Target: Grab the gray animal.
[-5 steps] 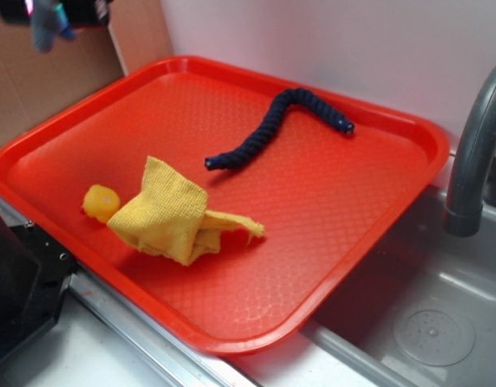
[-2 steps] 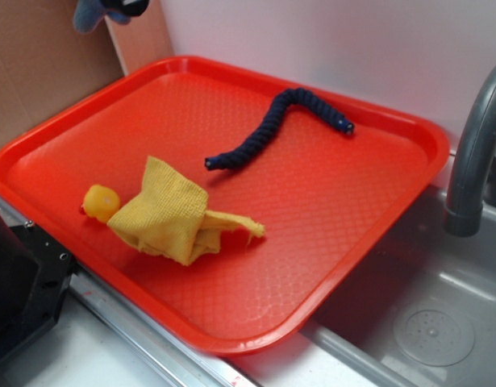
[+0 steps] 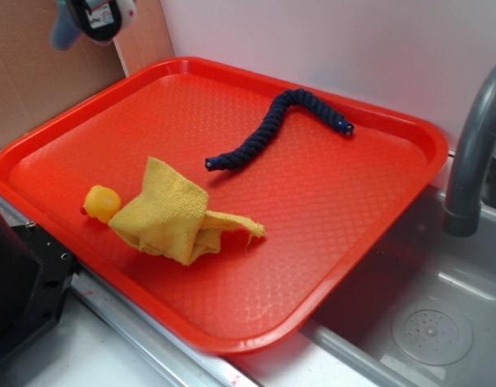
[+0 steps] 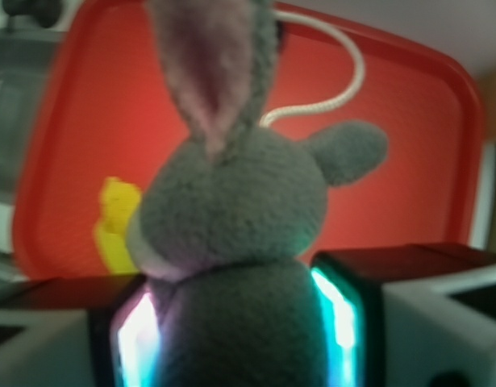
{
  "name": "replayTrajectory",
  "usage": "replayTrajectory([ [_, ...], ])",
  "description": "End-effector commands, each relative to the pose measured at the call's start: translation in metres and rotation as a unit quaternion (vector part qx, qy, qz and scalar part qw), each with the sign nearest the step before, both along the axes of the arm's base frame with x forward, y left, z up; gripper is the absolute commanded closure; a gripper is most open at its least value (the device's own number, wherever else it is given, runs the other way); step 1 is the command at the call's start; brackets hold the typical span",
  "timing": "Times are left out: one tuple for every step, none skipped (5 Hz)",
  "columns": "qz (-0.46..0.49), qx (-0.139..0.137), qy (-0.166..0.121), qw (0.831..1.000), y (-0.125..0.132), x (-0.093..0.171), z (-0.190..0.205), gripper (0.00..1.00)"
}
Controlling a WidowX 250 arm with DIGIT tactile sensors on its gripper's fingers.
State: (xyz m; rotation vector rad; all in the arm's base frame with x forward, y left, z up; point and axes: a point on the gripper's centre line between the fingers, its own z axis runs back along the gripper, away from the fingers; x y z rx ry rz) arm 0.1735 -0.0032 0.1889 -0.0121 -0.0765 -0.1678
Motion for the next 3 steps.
replayTrajectory([
  [0.082, 0.016, 0.005, 0.997, 0.0608, -0.0157, -0.0004, 1.00],
  [0.088, 0.019, 0.015, 0.996, 0.0611, -0.0162, -0.0043, 1.00],
  [0.092, 0.019, 0.024, 0.995, 0.0572, -0.0205, -0.0073, 1.00],
])
